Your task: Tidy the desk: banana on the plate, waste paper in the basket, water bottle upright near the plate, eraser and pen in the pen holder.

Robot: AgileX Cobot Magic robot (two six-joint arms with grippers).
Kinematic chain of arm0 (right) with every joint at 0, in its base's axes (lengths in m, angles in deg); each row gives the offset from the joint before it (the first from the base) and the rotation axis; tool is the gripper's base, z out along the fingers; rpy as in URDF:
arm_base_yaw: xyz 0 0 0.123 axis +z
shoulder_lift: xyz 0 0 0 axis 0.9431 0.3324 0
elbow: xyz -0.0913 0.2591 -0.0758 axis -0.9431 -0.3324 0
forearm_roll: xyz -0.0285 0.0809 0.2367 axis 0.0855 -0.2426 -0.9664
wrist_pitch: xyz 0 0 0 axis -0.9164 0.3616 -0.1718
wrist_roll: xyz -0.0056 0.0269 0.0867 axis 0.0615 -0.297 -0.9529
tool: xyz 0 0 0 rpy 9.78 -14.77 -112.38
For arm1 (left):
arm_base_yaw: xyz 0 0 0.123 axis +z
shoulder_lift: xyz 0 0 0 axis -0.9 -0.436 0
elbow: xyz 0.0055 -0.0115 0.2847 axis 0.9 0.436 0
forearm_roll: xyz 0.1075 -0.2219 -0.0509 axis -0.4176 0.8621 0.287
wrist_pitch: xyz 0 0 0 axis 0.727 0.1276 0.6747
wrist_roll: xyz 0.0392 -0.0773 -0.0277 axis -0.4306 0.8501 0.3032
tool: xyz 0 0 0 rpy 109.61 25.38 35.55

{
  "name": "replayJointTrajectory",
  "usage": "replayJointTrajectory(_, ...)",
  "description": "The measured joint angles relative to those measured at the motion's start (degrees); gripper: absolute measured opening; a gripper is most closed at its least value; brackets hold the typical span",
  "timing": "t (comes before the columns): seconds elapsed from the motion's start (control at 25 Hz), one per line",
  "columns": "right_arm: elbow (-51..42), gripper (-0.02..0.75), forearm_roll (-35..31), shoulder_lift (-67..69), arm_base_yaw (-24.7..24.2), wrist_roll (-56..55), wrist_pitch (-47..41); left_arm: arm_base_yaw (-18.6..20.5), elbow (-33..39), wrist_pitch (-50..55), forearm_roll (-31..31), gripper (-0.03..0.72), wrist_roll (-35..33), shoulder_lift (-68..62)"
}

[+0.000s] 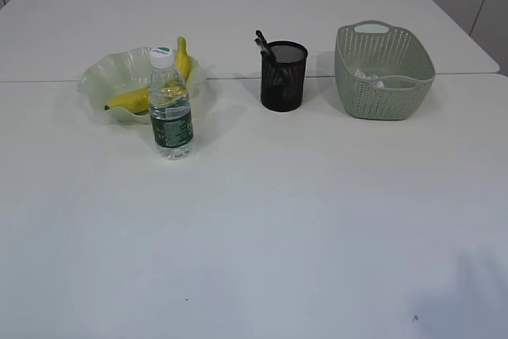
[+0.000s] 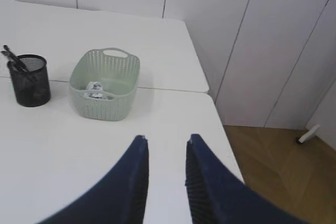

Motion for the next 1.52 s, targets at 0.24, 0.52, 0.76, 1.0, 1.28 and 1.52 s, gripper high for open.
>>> replayJointTrajectory(0.24,0.0,0.193,-12.34,-9.79,0.0,8.41,-5.62,-0.37,0.0,0.0,0.0,0.181,0.0,0.0)
replayJointTrajectory(0.52,0.0,0.193,-17.94,-18.74,0.0,13.98,-15.03,-0.49,0.0,0.0,0.0,0.181,0.0,0.0)
replayJointTrajectory(0.76,-2.32,0.193,-21.77,-21.12,0.0,15.39,-18.47,-0.49,0.0,0.0,0.0,0.181,0.0,0.0)
replayJointTrajectory(1.0,-3.16,0.193,-23.51,-21.12,0.0,17.02,-18.82,-0.49,0.0,-0.02,0.0,0.181,0.0,0.0)
replayJointTrajectory(1.28,-5.73,0.193,-23.51,-21.12,0.0,17.29,-18.61,-0.49,0.0,-0.02,0.0,0.181,0.0,0.0)
replayJointTrajectory(1.52,-8.52,0.193,-24.97,-21.12,0.0,17.39,-17.68,-0.49,0.0,-0.02,0.0,0.181,0.0,0.0)
